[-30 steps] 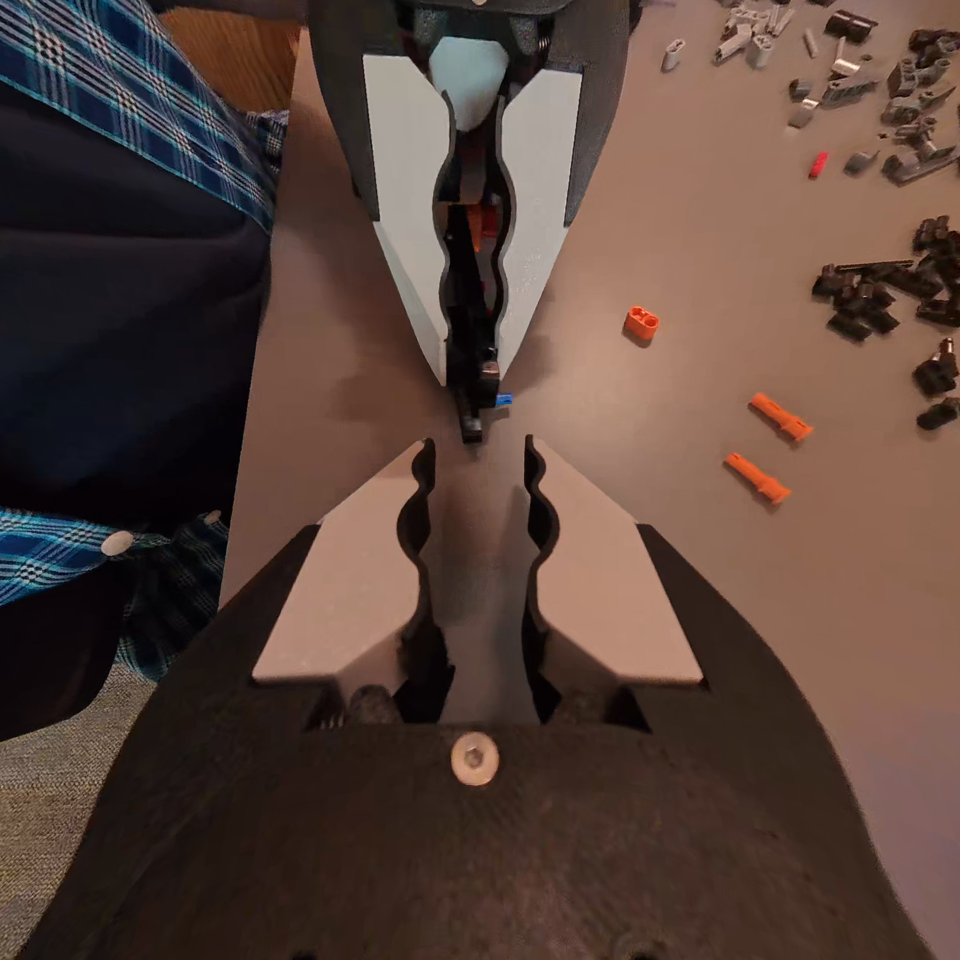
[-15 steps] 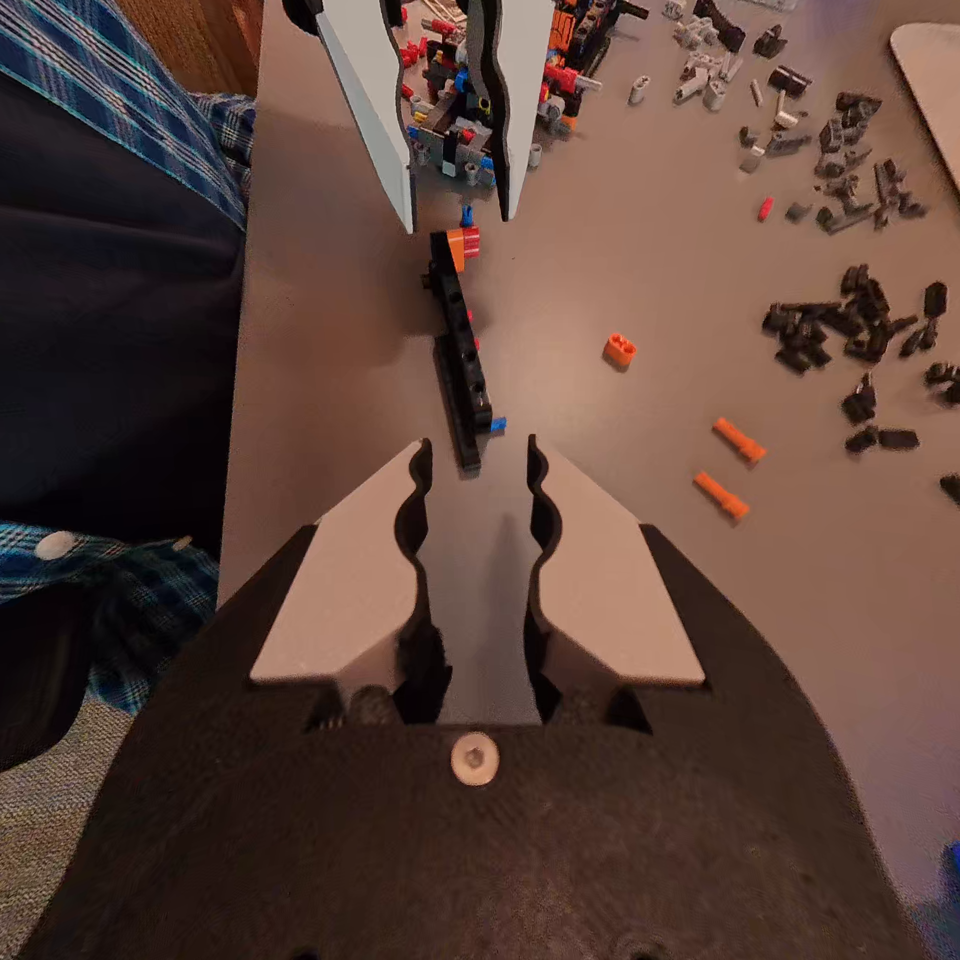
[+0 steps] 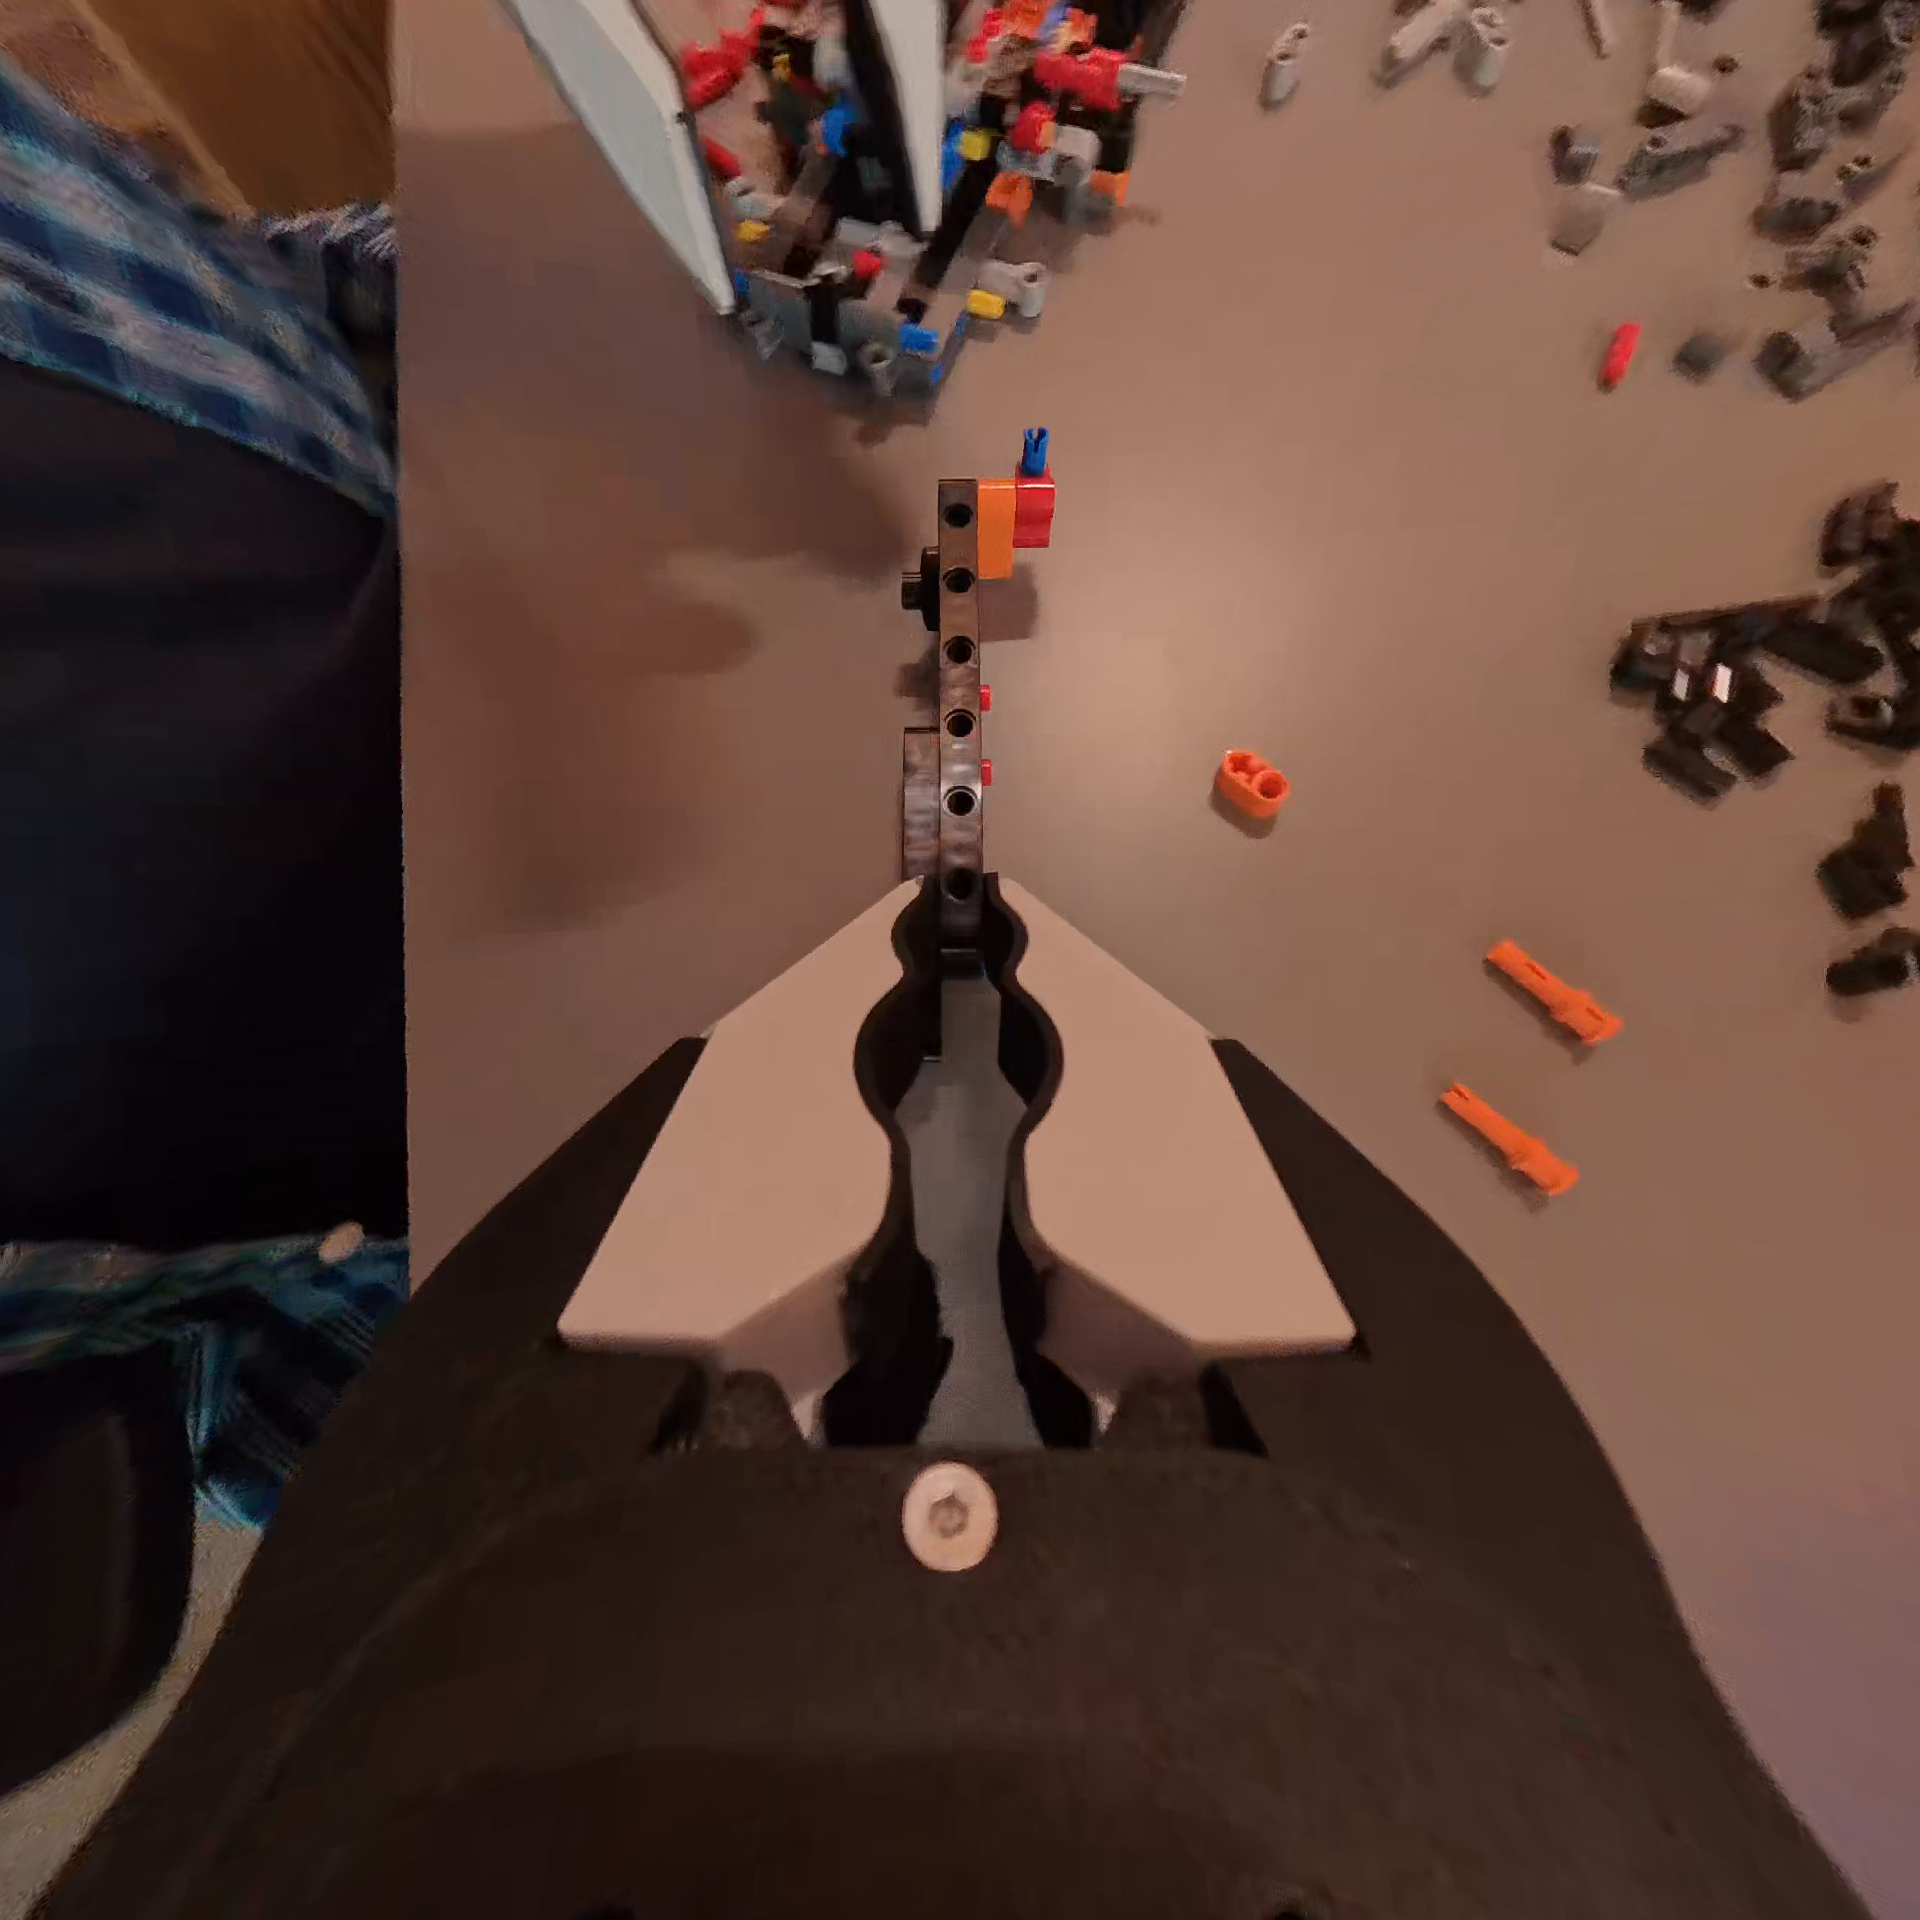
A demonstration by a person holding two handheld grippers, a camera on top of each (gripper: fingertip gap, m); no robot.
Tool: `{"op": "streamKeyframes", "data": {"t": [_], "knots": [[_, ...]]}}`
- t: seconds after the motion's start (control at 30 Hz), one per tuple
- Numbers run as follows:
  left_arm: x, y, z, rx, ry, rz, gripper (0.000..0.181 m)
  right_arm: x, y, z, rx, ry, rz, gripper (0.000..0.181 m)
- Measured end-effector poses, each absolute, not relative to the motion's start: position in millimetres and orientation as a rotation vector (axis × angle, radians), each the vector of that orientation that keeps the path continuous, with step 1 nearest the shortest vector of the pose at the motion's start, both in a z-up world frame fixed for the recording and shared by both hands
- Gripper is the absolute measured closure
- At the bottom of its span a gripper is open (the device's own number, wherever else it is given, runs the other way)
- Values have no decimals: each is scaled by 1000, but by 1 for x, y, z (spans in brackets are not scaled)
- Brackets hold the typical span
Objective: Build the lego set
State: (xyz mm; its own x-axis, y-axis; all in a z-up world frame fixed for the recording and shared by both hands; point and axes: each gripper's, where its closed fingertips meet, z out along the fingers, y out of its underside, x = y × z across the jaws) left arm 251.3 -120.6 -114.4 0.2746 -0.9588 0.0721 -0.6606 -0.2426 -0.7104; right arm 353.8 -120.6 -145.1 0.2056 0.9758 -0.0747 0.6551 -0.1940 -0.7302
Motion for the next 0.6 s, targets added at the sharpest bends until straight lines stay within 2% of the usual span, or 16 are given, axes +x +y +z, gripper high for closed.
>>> {"op": "streamKeyframes", "data": {"t": [0.13, 0.17, 0.2, 0.33, 0.4, 0.6], "knots": [[244, -114, -111, -1986, 1401, -707, 145, 345, -117, -148, -2102, -1270, 731, 174], [244, -114, -111, -1984, 1390, -713, 145, 341, -123, -150, -2133, -1260, 755, 151], [244, -114, -110, -1980, 1381, -715, 145, 339, -128, -148, -2148, -1246, 786, 139], [242, -116, -108, -1972, 1349, -727, 145, 367, -120, -110, -2111, -1069, 902, 157], [240, -118, -109, -1980, 1343, -722, 145, 384, -123, -112, -2136, -1097, 859, 165], [246, -123, -113, -1982, 1350, -715, 147, 375, -139, -152, -2184, -1233, 752, 163]]}}
